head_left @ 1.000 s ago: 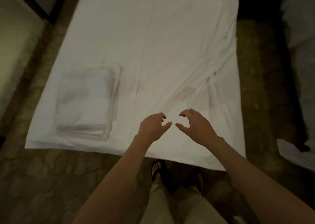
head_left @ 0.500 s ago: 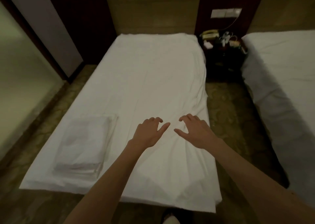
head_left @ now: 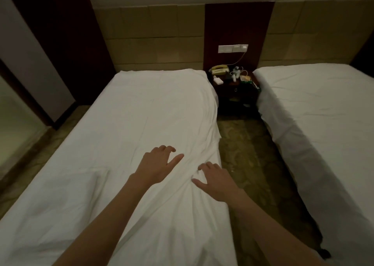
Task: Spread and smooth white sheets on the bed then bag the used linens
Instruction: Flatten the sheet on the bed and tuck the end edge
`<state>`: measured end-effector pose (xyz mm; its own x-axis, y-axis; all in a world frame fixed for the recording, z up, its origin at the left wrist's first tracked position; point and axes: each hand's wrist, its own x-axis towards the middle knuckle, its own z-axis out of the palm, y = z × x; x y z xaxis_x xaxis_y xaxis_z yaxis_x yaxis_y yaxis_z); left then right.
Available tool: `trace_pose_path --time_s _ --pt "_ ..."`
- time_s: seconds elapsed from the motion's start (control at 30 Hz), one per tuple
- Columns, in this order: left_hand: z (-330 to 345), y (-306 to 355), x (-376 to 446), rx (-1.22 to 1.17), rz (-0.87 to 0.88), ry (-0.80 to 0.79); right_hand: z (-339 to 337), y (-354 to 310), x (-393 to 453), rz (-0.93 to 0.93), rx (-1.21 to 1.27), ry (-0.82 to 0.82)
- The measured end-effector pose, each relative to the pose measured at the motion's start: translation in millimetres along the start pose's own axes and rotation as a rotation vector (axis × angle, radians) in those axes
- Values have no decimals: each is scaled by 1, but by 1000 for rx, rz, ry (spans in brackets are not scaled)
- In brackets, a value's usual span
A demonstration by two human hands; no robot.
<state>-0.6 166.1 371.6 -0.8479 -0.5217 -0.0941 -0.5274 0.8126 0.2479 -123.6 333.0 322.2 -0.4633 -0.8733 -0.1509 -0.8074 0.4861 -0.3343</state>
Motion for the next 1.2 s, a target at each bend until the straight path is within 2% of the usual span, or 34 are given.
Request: trace_pose_path --time_s 0.2,0.37,0.47,0.63,0.83,1.0,1.2 --pt "65 52 11 -63 -253 -66 -67 52 45 -215 -75 52" --pt "112 101 0 -144 -489 -178 -105 66 70 -423 -123 37" --pt "122 113 -21 -175 -594 -179 -96 62 75 -516 -110 -27" --pt "106 91 -47 -176 -730 -63 -48 61 71 -574 -138 -160" --pt "69 63 -35 -149 -756 93 3 75 61 -586 -258 -307" --pt "68 65 -18 -152 -784 92 13 80 76 -659 -293 -347" --pt "104 70 18 -214 -954 77 -2 71 157 -793 -286 -349"
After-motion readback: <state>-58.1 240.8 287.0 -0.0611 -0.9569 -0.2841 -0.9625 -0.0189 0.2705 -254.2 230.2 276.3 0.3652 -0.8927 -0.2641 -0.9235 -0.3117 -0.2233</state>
